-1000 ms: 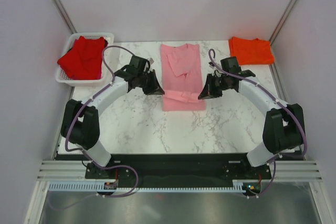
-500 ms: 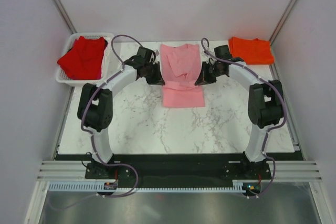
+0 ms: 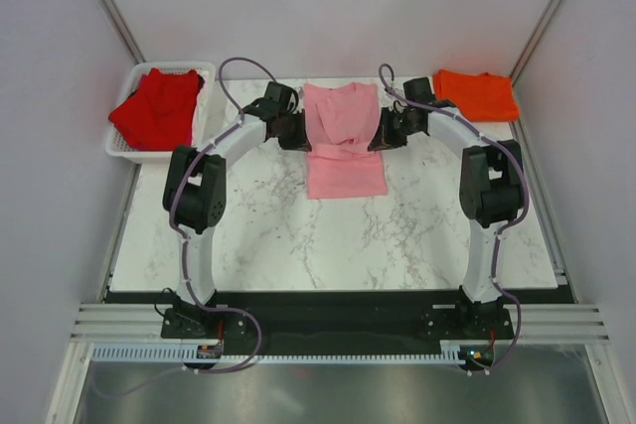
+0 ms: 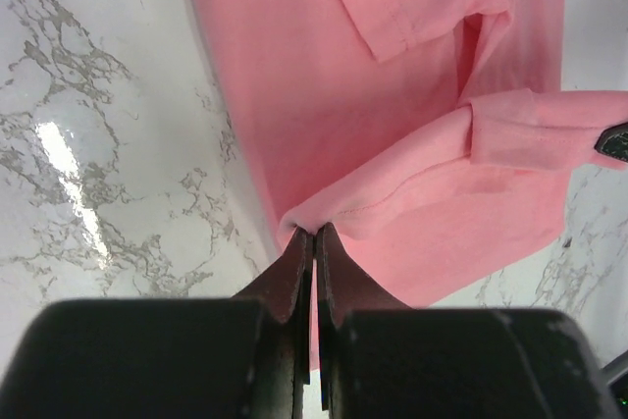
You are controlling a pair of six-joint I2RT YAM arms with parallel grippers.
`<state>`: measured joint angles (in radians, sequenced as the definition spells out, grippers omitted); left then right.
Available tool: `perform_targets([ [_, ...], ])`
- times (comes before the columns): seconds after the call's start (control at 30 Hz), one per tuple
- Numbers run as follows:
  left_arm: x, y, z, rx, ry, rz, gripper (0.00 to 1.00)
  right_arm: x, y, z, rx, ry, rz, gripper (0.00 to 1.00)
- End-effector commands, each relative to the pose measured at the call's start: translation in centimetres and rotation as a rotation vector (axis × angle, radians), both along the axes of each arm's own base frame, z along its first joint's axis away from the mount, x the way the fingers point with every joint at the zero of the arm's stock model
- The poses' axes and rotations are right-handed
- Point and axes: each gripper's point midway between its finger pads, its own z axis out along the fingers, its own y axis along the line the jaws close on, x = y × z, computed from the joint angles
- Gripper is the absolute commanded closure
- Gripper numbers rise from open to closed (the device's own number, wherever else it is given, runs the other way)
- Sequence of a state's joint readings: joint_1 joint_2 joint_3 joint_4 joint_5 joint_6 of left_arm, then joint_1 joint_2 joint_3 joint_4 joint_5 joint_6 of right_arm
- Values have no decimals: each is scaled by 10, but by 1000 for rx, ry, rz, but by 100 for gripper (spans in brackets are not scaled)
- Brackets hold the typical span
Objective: Fold and stack the t-shirts
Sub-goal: Fold the tshirt
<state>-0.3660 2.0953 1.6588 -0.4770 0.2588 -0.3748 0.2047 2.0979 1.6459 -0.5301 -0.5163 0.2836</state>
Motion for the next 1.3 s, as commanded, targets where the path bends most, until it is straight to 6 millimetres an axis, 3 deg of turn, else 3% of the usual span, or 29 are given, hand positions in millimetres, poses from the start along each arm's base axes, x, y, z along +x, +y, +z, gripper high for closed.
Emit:
perform_targets([
  [0.0, 19, 2, 5, 25, -78, -18, 98, 14, 0, 5, -1, -51, 11, 100],
  [0.13, 25, 3, 1, 45, -92, -20, 96, 12, -2, -1, -12, -39, 9, 98],
  [0.2, 27, 5, 0, 57, -99, -15, 89, 13, -4, -1, -21, -45, 4, 84],
  [0.23, 27, 6, 0, 60, -98, -17, 82, 14, -5, 0, -26, -47, -1, 74],
  [0.27, 27, 8, 1, 73, -101, -8, 65, 15, -9, 1, -38, -53, -12, 59],
  [0.33, 21, 18, 9, 104, -96, 24, 44, 16, -20, 12, -44, -66, -32, 54],
  [0.37, 21, 26, 14, 131, -106, 60, 25, 13, -25, 19, -39, -72, -37, 53],
  [0.4, 18, 30, 31, 130, -133, 70, 22, 9, -35, 20, -40, -63, -56, 53],
  [0.43, 11, 35, 29, 142, -121, 75, 21, 4, -40, 21, -40, -52, -66, 53],
  [0.47, 4, 38, 31, 142, -111, 75, 20, -11, -46, 9, -45, -5, -75, 52],
  [0.5, -3, 38, 37, 134, -111, 71, 20, -20, -53, 14, -40, 3, -86, 52],
  [0.53, -18, 40, 40, 120, -98, 56, 19, -29, -56, 10, -38, 26, -87, 52],
  [0.6, -45, 27, 39, 32, -31, -12, 21, -58, -60, -1, -19, 91, -91, 51],
  [0.63, -65, 26, 26, 10, 33, -32, 25, -68, -59, -4, -8, 113, -85, 51],
  [0.67, -78, 21, 31, -41, 66, -24, 31, -87, -57, -16, 3, 162, -74, 50],
  [0.7, -90, 14, 28, -100, 108, -38, 42, -93, -55, -16, 24, 173, -71, 50],
  [0.73, -108, 14, 13, -130, 189, -2, 46, -101, -50, -18, 57, 196, -58, 50],
  [0.77, -119, 10, 10, -173, 233, -3, 46, -112, -50, -25, 65, 229, -65, 50],
  [0.8, -122, 5, 9, -217, 244, 2, 46, -111, -48, -26, 79, 221, -69, 50],
  [0.87, -145, -2, -5, -303, 357, 2, 44, -118, -42, -29, 127, 257, -75, 50],
  [0.97, -153, -2, -18, -322, 408, 28, 40, -116, -39, -31, 148, 270, -80, 50],
  [1.13, -142, -3, -26, -303, 396, 45, 32, -107, -39, -36, 149, 273, -87, 50],
  [1.27, -136, -5, -30, -300, 401, 42, 32, -105, -37, -44, 156, 293, -97, 49],
])
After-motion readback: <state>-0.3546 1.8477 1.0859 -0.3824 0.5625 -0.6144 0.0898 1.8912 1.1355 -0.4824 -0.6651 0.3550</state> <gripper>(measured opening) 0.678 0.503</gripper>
